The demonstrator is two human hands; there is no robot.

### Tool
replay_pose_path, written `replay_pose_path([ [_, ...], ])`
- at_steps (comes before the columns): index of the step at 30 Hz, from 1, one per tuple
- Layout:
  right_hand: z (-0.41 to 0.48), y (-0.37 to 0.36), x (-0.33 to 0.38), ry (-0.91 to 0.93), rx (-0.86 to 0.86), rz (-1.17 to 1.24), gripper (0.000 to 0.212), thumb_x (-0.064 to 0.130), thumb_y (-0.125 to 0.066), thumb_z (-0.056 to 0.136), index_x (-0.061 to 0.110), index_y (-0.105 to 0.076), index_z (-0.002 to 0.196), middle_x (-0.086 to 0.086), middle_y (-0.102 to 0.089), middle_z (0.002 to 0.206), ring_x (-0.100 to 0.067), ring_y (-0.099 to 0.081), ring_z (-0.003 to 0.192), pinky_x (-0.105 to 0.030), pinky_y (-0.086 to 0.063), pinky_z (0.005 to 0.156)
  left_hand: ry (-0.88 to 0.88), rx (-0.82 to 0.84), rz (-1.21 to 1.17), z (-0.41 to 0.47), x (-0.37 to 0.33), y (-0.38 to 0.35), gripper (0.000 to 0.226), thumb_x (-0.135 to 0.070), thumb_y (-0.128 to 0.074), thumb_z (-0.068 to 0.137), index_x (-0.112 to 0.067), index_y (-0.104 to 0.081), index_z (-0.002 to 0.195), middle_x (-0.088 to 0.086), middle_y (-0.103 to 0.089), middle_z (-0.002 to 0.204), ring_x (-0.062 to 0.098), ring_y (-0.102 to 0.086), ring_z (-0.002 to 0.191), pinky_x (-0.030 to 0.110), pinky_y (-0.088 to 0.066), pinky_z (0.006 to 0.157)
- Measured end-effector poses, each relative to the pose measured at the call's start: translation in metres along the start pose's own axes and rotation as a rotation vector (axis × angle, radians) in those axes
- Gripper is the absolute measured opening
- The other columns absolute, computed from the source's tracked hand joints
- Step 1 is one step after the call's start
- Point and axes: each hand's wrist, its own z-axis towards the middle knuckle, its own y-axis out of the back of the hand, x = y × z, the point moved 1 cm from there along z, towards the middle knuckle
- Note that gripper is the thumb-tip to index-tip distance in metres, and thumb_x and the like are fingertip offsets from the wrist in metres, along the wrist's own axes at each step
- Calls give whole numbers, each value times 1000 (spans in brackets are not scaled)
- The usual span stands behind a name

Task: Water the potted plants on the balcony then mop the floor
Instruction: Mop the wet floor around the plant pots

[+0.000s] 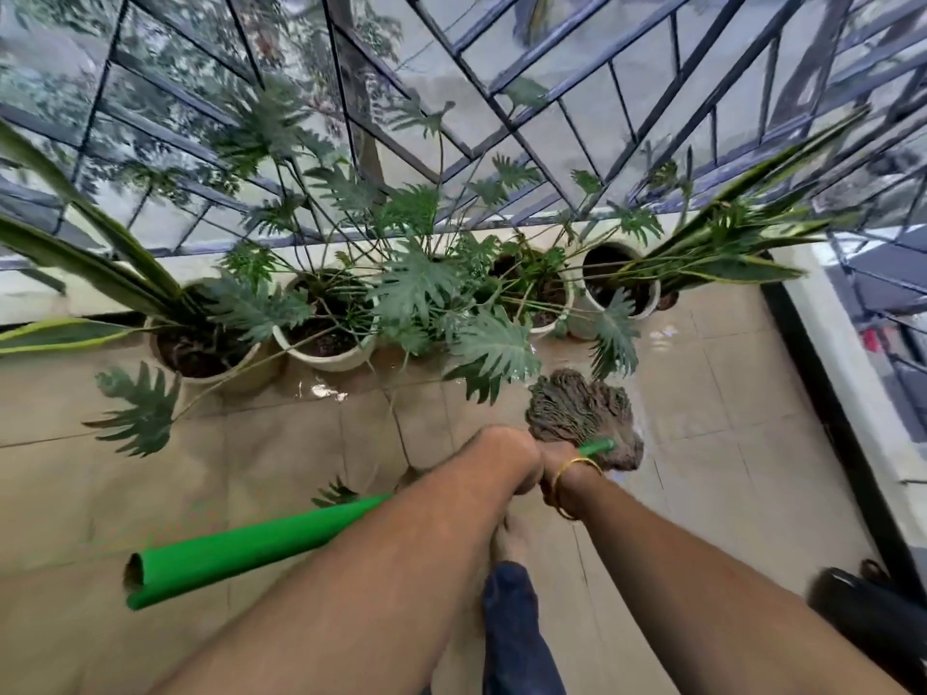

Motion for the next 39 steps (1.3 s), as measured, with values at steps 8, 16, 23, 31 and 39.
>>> replay_pose_path([
  [8,-98,-78,42,29,39,-50,33,14,-58,92,12,-49,61,-6,-43,52,-18,-37,48,-29,-30,50,104,138,-45,-63,73,-10,33,0,-44,104,7,-62,131,23,-69,113,31,-57,72,36,-51,85],
  [16,-135,-193,93,176,191,-165,38,36,-70,77,1,-69,92,-14,-65,81,-29,-60,76,-34,-42,68,266,119,-134,-111,192,-35,34,-10,-45,102,3,-64,129,22,-71,116,33,-67,84,34,-53,72],
  [23,-192,-290,102,288,319,-311,43,28,-63,93,-4,-64,122,-13,-61,100,-28,-57,90,-29,-39,75,576,128,-616,-139,302,-127,53,-35,-41,88,-16,-59,134,15,-58,75,21,-48,45,23,-43,47],
  [31,-254,-380,98,374,495,-461,38,34,-60,95,4,-68,117,-19,-67,116,-34,-64,109,-35,-49,86,793,128,-874,-205,367,-186,38,-38,-38,93,-20,-57,121,10,-44,57,16,-34,39,22,-31,48],
  [39,-272,-385,97,361,587,-412,15,28,-58,94,18,-56,83,-4,-55,93,-24,-52,83,-30,-48,66,868,203,-968,-223,367,-185,33,-41,-42,94,-20,-54,116,8,-43,56,16,-32,40,22,-30,48],
])
